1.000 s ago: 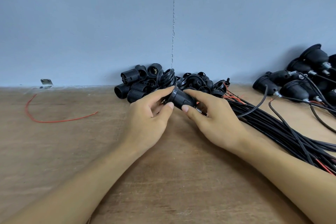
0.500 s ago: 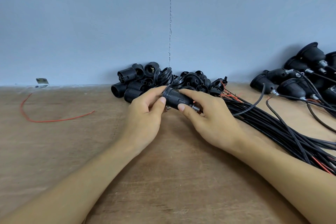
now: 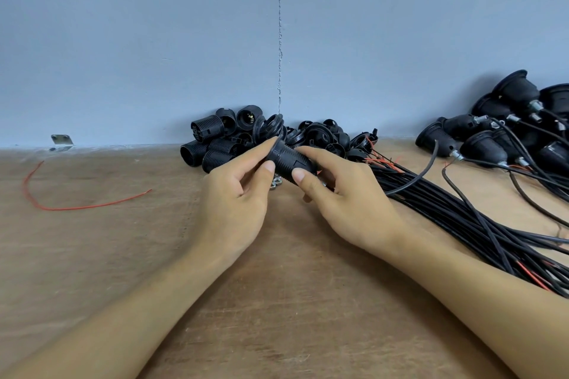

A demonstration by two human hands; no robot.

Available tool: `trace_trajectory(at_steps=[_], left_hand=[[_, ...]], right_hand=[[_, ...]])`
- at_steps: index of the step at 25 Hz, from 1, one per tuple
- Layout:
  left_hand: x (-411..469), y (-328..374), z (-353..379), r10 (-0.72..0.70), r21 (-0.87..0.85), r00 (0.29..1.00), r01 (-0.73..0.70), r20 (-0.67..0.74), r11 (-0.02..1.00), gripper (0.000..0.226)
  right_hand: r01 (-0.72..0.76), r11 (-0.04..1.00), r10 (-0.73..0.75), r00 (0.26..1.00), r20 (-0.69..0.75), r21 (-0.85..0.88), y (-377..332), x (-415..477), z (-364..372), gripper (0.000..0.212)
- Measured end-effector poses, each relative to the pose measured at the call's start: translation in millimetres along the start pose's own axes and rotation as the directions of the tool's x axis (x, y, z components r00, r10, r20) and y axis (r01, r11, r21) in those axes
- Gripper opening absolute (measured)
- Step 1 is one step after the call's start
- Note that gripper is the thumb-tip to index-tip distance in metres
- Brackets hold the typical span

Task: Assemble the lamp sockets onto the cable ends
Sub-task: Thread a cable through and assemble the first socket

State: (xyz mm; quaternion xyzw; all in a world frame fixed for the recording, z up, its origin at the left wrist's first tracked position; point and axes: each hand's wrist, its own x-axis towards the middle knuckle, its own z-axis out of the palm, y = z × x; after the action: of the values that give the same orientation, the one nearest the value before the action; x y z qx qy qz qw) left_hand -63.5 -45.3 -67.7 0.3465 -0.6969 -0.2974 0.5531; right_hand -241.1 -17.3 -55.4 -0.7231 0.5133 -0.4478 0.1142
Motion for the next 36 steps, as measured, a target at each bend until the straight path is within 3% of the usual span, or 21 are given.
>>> trace_trajectory(at_steps=[8,13,20,24,29,34,36], left_hand=[[-4,9,7,0.019,-0.078,0.999,-0.017,0.027,0.997,0.040],[-2,7,0,0.053,0.062,0.998,-0.050,-0.038,0.997,0.026],[2,20,3,-0.186,-0.209,0.981,0.195,0.059,0.958,0.043],[-1,22,5,-0.121,-0.191,0.990,0.133,0.074,0.973,0.034],[-2,18,1,-0.084,-0.082,0.996,0.085,0.018,0.993,0.035],[8,17,5,-0.224,-0.139,0.967,0.240,0.121,0.961,0.048],[9,18,5,-0.210,-0.143,0.971,0.225,0.115,0.964,0.040]], right_hand=[[-0.061,0.978,0.058,0.998,0.022,0.199,-4,2,-2,0.028],[-0.025,0.979,0.042,0.996,-0.078,0.200,-3,2,-5,0.030],[0.074,0.997,-0.074,0.997,0.032,0.011,-2,-1,-3,0.031],[0.044,0.997,-0.044,0.999,-0.003,-0.056,3,2,-5,0.034],[-0.005,1.000,0.007,0.997,-0.081,0.017,1,2,-7,0.033],[0.102,0.990,-0.098,0.994,0.043,-0.097,-1,0,-5,0.037],[0.104,0.984,-0.095,0.993,0.065,-0.143,1,1,-5,0.038]])
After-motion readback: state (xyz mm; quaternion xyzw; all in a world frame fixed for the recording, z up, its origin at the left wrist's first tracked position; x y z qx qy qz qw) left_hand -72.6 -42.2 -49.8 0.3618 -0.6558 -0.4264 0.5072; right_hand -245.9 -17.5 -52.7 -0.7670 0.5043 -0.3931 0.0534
